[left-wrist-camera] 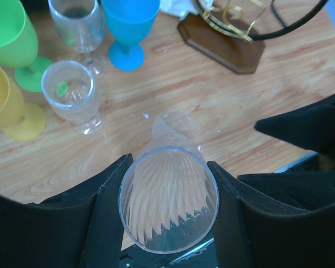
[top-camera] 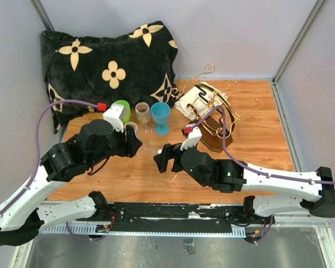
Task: Place the wine glass upside down on the wine glass rack
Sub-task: Adjust the wine rack at the center of the board.
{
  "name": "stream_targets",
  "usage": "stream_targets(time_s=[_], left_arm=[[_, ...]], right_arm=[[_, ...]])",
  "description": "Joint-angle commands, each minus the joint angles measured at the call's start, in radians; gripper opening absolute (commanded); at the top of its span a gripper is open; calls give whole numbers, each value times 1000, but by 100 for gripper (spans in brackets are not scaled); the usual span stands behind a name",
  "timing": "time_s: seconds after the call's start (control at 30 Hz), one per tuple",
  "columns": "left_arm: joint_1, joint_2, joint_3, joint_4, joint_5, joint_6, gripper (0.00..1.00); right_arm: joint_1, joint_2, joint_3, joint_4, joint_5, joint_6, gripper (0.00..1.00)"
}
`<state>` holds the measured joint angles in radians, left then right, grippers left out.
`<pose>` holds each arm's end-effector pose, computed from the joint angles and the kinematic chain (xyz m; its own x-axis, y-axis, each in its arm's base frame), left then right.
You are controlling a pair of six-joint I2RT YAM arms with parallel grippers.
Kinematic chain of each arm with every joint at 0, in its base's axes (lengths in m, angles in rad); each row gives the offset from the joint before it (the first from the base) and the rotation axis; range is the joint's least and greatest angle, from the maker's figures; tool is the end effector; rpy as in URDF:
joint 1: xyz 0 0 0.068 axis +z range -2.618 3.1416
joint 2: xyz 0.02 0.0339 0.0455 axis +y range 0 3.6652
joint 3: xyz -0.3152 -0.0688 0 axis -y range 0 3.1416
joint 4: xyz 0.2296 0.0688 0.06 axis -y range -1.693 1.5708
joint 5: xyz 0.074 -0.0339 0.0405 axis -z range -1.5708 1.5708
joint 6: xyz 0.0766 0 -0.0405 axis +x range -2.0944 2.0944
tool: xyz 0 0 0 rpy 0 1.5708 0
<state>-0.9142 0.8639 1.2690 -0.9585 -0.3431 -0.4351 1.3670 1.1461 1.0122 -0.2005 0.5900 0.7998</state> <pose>0.0979 -0.0848 0.4220 -0.5317 0.0397 -0.8460 0.3828 0.9023 -0.1983 0.0935 0.2418 0.3843 -0.5536 0.2658 -0.7892 -0.4453 0.7064 0.5502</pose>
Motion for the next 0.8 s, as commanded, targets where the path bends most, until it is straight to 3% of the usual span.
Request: stream_targets(time_s=[0.0,0.3,0.77], left_arm=[[-11,-44,86,77,45,19,47],[-10,-102,139,133,64,24,47],[-11,-121,129,167,119,20,47]], right_arm=[[4,-28,-19,78,59,60,90],[-22,-65,-26,79,72,88,86],[-115,-90,-100,227,-17,116,63]])
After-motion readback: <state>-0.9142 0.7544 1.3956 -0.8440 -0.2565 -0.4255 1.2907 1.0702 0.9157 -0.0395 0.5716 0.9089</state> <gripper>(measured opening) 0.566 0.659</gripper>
